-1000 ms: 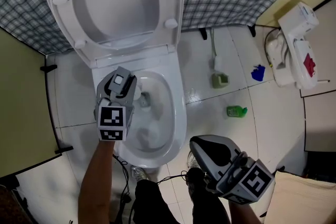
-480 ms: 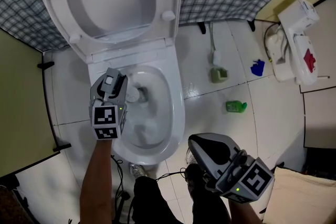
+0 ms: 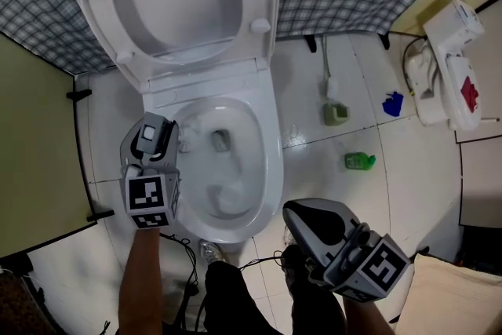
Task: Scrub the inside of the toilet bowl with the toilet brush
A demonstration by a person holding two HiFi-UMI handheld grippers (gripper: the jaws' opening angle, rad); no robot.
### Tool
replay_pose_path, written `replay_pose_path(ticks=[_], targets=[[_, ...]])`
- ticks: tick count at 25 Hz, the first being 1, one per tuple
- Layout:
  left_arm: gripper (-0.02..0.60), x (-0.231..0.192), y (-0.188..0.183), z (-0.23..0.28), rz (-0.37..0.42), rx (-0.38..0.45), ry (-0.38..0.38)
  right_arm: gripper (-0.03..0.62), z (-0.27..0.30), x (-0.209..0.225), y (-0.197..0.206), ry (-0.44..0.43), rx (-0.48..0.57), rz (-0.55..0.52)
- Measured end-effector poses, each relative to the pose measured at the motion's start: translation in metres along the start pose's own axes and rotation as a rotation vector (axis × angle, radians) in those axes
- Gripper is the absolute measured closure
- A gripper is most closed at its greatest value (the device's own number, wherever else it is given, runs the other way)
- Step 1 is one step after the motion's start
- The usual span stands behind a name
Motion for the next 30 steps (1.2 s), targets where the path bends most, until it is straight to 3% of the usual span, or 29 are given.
replay_pose_path(ticks=[4,14,24,30], targets=[[0.364,-0.001,0.012,-0.003,-0.043,-0.009,-0.018,0.594,0.001,-0.001,0.002,-0.013,-0.003,-0.002],[0.365,0.05,0.058,0.026,-0.085,-0.067,0.081,0.594,-0.012,0.0,0.014,0.028,-0.012,0.007],[0.365,0.008,0.023,-0.043,-0.058,-0.068,-0.048,0.594,-0.013,-0.012,0.013,-0.011,-0.003,0.01],[0.365,0.024,0.04,-0.029,-0.087,-0.085,-0.032,0.594,-0.016,-0.012,0.018,-0.004,-0.01,0.01]])
Point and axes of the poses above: the fingertips, and each gripper's own axes: z forward along the fingers, x to its right, y out of its underside, the point moved 8 cm from there along -z, backward along the fingers, and after that the axes turned 4 degrees about -x, right-handed, at the moved point
